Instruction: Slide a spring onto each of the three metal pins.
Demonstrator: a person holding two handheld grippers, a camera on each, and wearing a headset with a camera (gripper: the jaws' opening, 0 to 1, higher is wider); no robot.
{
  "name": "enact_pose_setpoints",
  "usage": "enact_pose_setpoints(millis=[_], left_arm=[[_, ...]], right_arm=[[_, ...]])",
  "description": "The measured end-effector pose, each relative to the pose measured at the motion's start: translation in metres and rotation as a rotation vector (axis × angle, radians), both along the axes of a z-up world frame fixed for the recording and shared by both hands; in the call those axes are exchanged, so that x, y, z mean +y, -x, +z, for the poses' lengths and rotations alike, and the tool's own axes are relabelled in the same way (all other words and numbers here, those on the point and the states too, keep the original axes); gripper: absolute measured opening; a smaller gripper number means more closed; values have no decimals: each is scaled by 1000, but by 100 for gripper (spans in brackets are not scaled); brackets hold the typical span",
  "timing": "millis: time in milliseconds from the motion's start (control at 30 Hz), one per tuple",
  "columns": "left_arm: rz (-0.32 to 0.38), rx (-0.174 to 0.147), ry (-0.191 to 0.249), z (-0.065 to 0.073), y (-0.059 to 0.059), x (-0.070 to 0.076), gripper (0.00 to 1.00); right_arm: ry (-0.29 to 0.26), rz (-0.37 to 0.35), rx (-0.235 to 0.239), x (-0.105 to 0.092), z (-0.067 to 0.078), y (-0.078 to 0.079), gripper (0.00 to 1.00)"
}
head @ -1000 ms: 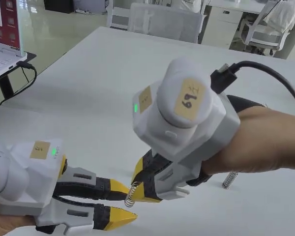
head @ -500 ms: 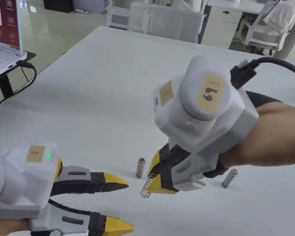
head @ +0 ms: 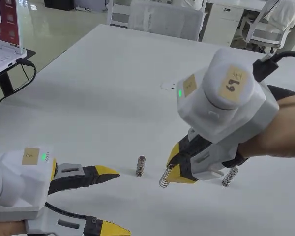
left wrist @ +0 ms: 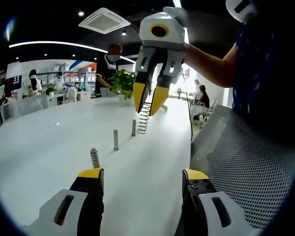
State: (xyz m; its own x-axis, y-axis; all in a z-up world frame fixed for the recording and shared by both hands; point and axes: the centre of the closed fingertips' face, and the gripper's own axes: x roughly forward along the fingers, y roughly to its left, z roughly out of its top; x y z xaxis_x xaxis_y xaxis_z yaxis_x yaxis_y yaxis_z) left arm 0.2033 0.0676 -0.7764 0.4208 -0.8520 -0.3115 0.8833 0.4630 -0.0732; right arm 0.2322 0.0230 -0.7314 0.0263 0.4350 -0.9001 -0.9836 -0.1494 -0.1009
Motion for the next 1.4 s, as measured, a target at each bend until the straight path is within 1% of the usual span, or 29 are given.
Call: enact_pose_setpoints(millis=[100,167,267,300,433,500,600,667,700,800,900,967,1100,1233,1400], left_arm=[[16,3,-3,-2,-1,1,64],[30,4,-2,-4,-3,3,69],[37,5,-6,-7,-4,5,70],[48,3,-14,-10,-6,7,72],[62,0,-18,-10,-8,8,75],[65,-7,-25,-11,-9,8,77],[70,-8,-32,-12,-8,8,78],[74,-10,-33,-12,-9,8,79],[73,-11,-33,-13,-9,9,79],[77,-16,-38,-14,-9,10,81],[74,-17,-45,-14,-9,9,82],[72,-22,-61,-15,-9,9,82],[70,-26,-63,-14,-9,10,83],[75,-25,-63,-15,-9,13,83],[76,-22,-60,-15,-9,13,82]], right_arm=[[3,-23,-8,-7,1,-8,8],[6,-34,-12,-11,2,-11,8],[8,-48,-19,-15,2,-16,8],[12,-59,-27,-18,2,-20,8],[16,-81,-40,-24,4,-28,8],[16,-94,-49,-27,5,-33,8],[20,-112,-65,-30,7,-42,8],[33,-127,-89,-34,7,-51,8],[42,-135,-88,-36,6,-54,8],[42,-146,-84,-37,4,-61,8],[54,-151,-84,-37,-1,-66,8],[58,-155,-72,-36,-5,-69,8],[76,-156,-75,-35,-10,-75,8],[85,-164,-59,-34,-16,-81,8],[103,-170,-52,-36,-22,-86,8]])
